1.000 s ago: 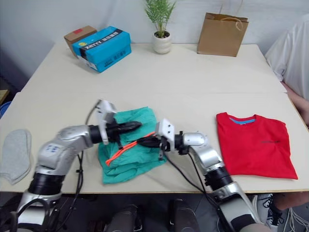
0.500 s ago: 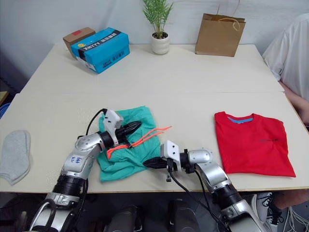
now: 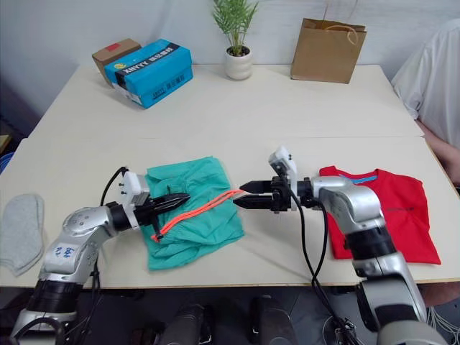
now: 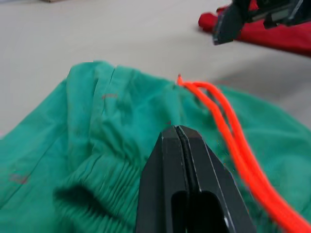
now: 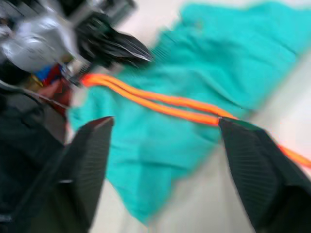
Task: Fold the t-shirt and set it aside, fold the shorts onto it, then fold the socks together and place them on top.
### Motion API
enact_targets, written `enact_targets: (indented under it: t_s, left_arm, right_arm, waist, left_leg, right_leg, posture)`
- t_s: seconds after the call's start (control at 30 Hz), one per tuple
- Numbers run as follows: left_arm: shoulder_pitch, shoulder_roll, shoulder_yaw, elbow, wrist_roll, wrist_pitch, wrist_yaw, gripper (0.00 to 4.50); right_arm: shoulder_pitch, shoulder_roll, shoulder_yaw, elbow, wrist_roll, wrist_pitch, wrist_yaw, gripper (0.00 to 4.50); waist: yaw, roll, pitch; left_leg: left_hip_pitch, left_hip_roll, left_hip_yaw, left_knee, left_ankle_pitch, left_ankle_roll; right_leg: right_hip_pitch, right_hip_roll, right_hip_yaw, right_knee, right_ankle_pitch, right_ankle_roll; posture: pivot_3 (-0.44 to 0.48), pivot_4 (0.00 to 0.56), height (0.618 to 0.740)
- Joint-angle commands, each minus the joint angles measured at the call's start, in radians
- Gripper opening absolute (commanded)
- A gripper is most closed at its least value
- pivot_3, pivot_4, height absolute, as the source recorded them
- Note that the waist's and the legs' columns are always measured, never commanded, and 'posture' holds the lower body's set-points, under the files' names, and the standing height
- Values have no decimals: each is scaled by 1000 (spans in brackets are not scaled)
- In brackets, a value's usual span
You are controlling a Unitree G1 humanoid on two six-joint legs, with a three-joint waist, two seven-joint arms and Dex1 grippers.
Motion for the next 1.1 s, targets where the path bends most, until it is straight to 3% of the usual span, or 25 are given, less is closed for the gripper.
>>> enact_targets:
  t_s: [0.03, 0.2, 0.4, 0.5, 0.7, 0.77, 0.97, 1.1]
  left_arm:
    - [59, 13, 16, -16, 29, -66, -6, 0]
    - [106, -8, 34, -38, -2, -72, 4, 0]
    - [126, -22, 31, -40, 3, -82, 2, 0]
    - [135, -31, 41, -50, -7, -83, 9, 0]
    - [140, -33, 57, -71, -38, -35, 10, 0]
    - [138, -28, 61, -81, -44, -25, 9, 0]
    - [112, -17, 111, -174, -140, 33, 4, 0]
    - [73, -3, 133, -312, -272, 182, 34, 890]
  right_arm:
    - [-108, 73, 35, 187, -64, -7, 29, 4484]
    - [-237, 192, 64, 403, -115, 57, 93, 4484]
    - [-307, 289, 109, 505, -187, 100, 153, 4484]
    - [-320, 335, 83, 491, -170, 166, 161, 3917]
    - [-289, 343, 31, 463, -168, 178, 117, 1853]
    - [-269, 322, 10, 413, -146, 215, 124, 1504]
    - [-132, 148, -65, 22, 15, 406, 186, 1489]
    - [-47, -38, -193, -229, 189, 582, 210, 1489]
  waist:
    - [-4, 0, 0]
    - [1, 0, 0]
    - [-3, 1, 0]
    - [-7, 1, 0]
    - [-14, 1, 0]
    - [-15, 1, 0]
    - [-3, 1, 0]
    - [5, 1, 0]
  left_leg:
    - [0, 0, 1, 0, 0, 0]
    - [-2, 0, 1, 1, 0, 1]
    - [-2, 1, 0, 1, 0, 1]
    - [-2, 1, 0, 0, -1, 0]
    - [-2, 1, 0, 1, -1, 0]
    - [-2, 0, 0, 0, -1, 0]
    - [-5, 0, -1, 0, -1, 0]
    - [-11, 0, -4, 2, -1, 1]
  right_leg:
    - [-1, 0, 0, 0, 0, 0]
    - [-1, 0, 0, 1, 0, 0]
    - [-1, -1, 0, 1, 0, 0]
    - [-1, -1, 0, 1, 0, 0]
    - [-2, -1, 0, 1, 0, 0]
    - [-2, -1, 0, 1, 0, 0]
    - [-3, -1, -1, -1, 0, 0]
    - [-6, -1, -3, -2, 0, 0]
  posture:
    - [0, 150, 740]
    - [0, 150, 740]
    - [0, 150, 740]
    - [0, 150, 740]
    - [0, 150, 740]
    - [0, 150, 740]
    - [0, 150, 740]
    - [0, 150, 740]
